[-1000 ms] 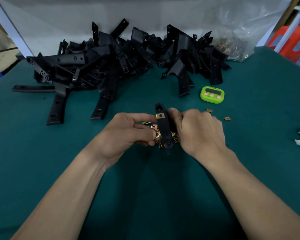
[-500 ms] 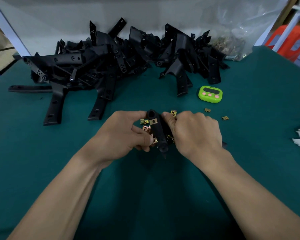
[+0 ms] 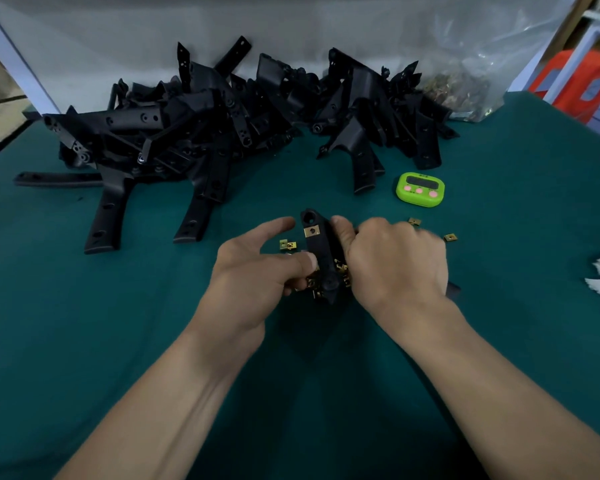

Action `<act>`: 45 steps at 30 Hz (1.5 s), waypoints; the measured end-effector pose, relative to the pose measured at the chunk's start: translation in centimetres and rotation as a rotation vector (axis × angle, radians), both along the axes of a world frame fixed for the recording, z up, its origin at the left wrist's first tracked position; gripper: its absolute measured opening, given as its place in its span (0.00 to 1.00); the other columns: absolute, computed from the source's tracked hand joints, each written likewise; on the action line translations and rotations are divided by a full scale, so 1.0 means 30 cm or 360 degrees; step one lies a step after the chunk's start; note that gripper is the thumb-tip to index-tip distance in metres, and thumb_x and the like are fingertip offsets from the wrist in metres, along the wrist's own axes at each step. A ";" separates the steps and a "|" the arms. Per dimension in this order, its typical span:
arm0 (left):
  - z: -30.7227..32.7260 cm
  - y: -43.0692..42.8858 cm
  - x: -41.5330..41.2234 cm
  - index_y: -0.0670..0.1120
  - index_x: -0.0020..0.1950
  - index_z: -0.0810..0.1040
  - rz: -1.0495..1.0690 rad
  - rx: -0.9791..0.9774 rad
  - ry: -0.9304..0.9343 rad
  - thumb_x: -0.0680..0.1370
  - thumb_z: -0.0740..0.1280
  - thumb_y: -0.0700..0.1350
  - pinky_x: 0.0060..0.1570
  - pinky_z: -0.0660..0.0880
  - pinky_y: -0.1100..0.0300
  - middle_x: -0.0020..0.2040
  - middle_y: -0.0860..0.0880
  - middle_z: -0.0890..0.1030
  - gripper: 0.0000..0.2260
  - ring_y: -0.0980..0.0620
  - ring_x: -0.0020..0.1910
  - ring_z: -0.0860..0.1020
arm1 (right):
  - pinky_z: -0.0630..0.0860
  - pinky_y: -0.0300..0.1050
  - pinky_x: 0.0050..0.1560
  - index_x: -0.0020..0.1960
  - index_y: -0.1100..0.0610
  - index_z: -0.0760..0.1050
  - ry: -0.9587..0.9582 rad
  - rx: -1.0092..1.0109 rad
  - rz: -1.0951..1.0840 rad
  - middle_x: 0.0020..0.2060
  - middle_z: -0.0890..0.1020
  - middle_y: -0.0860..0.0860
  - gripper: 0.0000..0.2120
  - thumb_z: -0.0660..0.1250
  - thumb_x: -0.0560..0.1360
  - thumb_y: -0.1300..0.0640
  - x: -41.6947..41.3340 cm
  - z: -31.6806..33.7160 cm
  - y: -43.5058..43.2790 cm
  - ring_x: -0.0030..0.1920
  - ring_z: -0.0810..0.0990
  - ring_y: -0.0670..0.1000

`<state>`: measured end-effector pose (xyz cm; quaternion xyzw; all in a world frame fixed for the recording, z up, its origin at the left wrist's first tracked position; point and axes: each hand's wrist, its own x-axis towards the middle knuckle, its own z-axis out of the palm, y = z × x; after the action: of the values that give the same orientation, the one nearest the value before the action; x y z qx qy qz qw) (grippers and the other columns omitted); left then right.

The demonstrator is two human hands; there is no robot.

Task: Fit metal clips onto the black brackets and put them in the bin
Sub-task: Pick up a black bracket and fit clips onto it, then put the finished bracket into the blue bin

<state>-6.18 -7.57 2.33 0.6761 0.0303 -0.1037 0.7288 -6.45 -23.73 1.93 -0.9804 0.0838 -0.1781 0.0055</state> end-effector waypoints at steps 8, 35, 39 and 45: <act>-0.005 -0.048 -0.013 0.43 0.63 0.81 -0.0037 -0.0355 0.0190 0.77 0.72 0.38 0.34 0.75 0.64 0.36 0.50 0.82 0.14 0.57 0.31 0.79 | 0.61 0.51 0.41 0.34 0.52 0.62 0.0069 0.0308 -0.0155 0.27 0.62 0.50 0.29 0.44 0.82 0.32 0.010 0.014 -0.037 0.35 0.65 0.59; 0.022 -0.079 -0.006 0.49 0.46 0.88 0.0151 -0.0034 -0.0309 0.79 0.71 0.37 0.38 0.77 0.67 0.41 0.50 0.87 0.09 0.57 0.38 0.82 | 0.69 0.49 0.35 0.43 0.49 0.77 0.0149 0.0976 0.0097 0.31 0.79 0.47 0.17 0.60 0.80 0.38 -0.036 0.054 -0.073 0.36 0.78 0.56; 0.056 -0.188 0.002 0.54 0.49 0.87 0.0194 -0.0168 -0.0084 0.76 0.70 0.43 0.49 0.83 0.51 0.47 0.48 0.88 0.08 0.46 0.47 0.85 | 0.72 0.37 0.33 0.62 0.44 0.77 0.0527 0.1873 0.0236 0.31 0.80 0.42 0.16 0.69 0.79 0.60 -0.167 0.081 -0.215 0.30 0.77 0.44; 0.131 -0.567 -0.056 0.59 0.47 0.84 -0.0385 0.0348 -0.0518 0.68 0.74 0.55 0.32 0.73 0.66 0.36 0.59 0.84 0.09 0.60 0.32 0.79 | 0.80 0.44 0.33 0.50 0.46 0.86 0.0064 0.2418 -0.0131 0.43 0.86 0.61 0.19 0.65 0.79 0.68 -0.406 0.196 -0.475 0.38 0.86 0.55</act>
<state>-7.87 -24.58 6.26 0.7575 -0.1578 -0.0759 0.6289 -18.62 -37.98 7.81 -0.7062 0.2200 -0.0536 0.6708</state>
